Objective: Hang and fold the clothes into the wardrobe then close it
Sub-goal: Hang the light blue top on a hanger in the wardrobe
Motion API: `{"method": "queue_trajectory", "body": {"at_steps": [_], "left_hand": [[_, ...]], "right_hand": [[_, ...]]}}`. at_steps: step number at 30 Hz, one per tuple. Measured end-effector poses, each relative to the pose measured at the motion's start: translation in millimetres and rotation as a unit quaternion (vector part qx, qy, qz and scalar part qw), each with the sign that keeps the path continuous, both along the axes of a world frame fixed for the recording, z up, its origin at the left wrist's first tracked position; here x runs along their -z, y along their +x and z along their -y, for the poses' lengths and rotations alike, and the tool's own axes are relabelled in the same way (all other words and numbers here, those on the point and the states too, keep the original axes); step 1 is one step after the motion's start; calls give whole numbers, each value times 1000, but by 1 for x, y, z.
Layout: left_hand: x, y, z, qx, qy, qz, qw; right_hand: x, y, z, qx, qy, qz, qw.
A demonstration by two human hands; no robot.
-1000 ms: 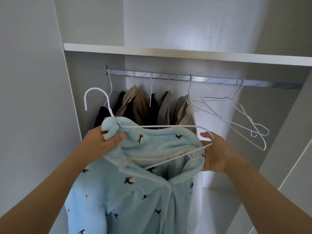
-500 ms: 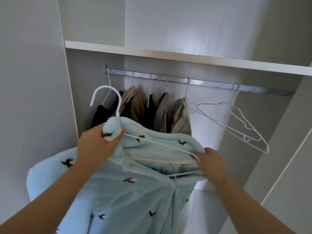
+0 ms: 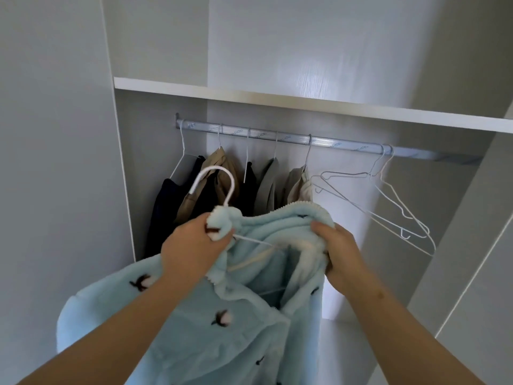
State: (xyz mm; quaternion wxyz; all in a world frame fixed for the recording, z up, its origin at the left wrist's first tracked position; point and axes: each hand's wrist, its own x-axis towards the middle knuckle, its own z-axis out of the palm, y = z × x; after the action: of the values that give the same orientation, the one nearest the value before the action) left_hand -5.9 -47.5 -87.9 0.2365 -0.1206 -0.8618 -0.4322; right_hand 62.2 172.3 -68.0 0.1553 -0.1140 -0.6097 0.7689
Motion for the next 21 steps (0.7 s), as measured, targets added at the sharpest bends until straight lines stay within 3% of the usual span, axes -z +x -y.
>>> {"method": "queue_trajectory", "body": {"at_steps": [2,4,6,8,9,11,13,16,18,21], "left_hand": [[-9,-8,6,-3,53,4,999],[-14,-9,8,14,90,-4,996],[-18,-8,8,45,113,-7,992],[-22,-6,7,87,143,-4,986],[-24,-6,8,107,158,2,982],[-29,-5,7,143,168,21,975],[-30,-3,2,157,143,19,977],[-24,3,-12,159,104,15,982],[-22,4,-17,150,96,18,984],[-27,0,-10,132,118,0,984]], "right_hand": [[-4,9,-1,-131,109,46,984],[-2,15,-1,-163,222,39,961],[-1,16,-1,-37,278,-76,957],[-2,14,-6,135,357,-155,911],[-5,14,-8,165,446,-125,871],[-7,16,-9,99,572,0,814],[-14,19,-1,1,558,57,828],[-24,18,22,-111,527,-38,842],[-22,16,28,-116,498,-116,852],[-20,20,20,-58,344,-199,916]]}}
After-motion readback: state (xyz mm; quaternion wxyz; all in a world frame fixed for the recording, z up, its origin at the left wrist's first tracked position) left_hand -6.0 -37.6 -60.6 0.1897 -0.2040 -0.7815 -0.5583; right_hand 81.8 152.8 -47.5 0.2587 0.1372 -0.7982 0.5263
